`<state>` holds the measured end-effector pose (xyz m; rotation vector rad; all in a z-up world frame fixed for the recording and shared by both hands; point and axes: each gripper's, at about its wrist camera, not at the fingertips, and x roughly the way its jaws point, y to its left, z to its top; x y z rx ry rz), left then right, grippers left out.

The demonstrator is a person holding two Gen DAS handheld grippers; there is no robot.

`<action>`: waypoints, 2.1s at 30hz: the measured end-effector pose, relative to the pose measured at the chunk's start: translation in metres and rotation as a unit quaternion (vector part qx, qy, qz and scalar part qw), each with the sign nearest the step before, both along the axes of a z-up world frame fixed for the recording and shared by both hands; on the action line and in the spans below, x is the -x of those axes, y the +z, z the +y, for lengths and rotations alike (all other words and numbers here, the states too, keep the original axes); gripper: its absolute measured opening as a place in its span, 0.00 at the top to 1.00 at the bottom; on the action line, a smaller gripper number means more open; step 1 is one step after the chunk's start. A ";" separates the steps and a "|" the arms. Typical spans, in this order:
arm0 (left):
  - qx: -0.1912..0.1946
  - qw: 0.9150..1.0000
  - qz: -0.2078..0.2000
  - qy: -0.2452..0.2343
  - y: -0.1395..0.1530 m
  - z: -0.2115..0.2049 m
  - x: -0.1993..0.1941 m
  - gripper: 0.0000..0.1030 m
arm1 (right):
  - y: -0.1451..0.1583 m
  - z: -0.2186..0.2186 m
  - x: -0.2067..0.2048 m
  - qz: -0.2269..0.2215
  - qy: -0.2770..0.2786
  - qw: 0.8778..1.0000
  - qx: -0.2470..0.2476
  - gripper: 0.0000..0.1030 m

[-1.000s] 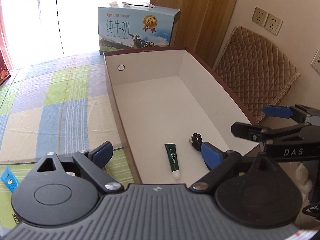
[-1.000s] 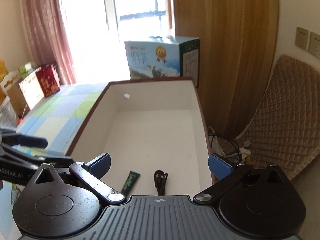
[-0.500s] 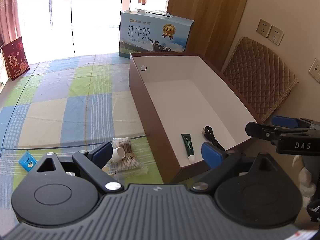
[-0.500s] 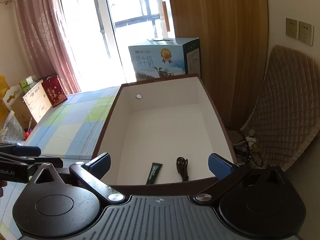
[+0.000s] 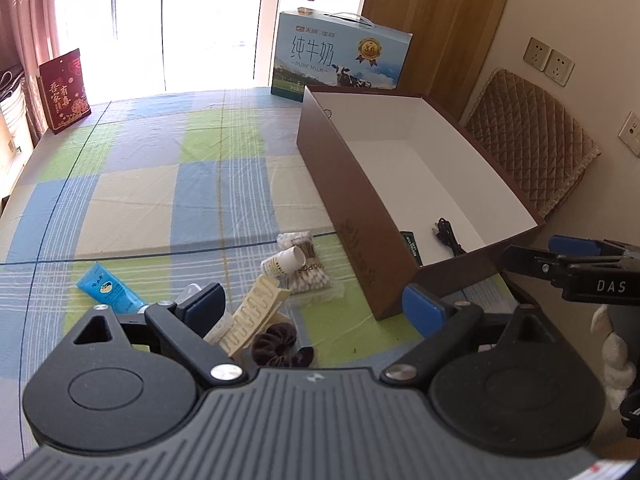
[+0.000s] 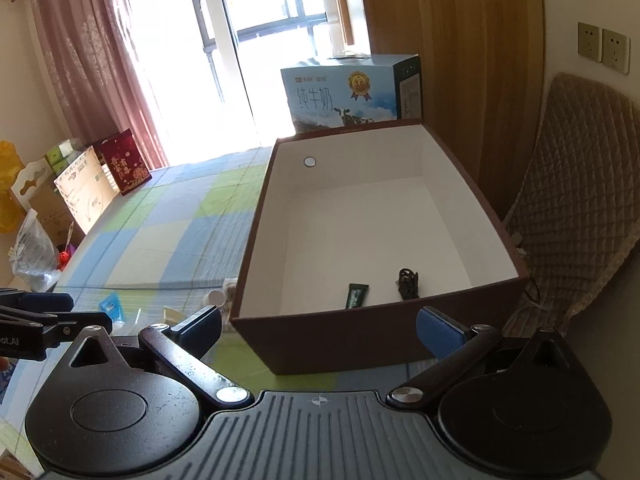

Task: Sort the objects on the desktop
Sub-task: 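Withdraw both open tools from the box back over the table, then grasp leopard-print hair tie with left tool while right tool grasps brown velvet scrunchie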

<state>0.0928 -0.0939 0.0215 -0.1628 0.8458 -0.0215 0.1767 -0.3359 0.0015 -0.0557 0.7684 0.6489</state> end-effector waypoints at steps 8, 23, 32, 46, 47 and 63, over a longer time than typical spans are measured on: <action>-0.001 0.999 0.024 0.021 -0.014 0.032 0.029 0.09 | -0.019 0.026 0.029 0.022 0.021 0.999 0.017 0.02; -0.004 0.995 0.068 0.067 -0.048 0.092 0.066 0.10 | -0.064 0.085 0.063 0.078 0.072 0.993 0.051 0.02; -0.004 0.994 0.083 0.075 -0.065 0.113 0.064 0.11 | -0.082 0.112 0.064 0.085 0.086 0.991 0.054 0.02; 0.004 0.991 0.113 0.066 -0.094 0.123 0.048 0.13 | -0.107 0.149 0.056 0.061 0.141 0.986 0.063 0.27; 0.004 0.991 0.115 0.066 -0.096 0.124 0.047 0.13 | -0.109 0.152 0.056 0.059 0.146 0.985 0.065 0.29; -0.006 0.988 0.143 0.053 -0.126 0.128 0.030 0.42 | -0.125 0.156 0.040 0.081 0.169 0.979 0.075 0.66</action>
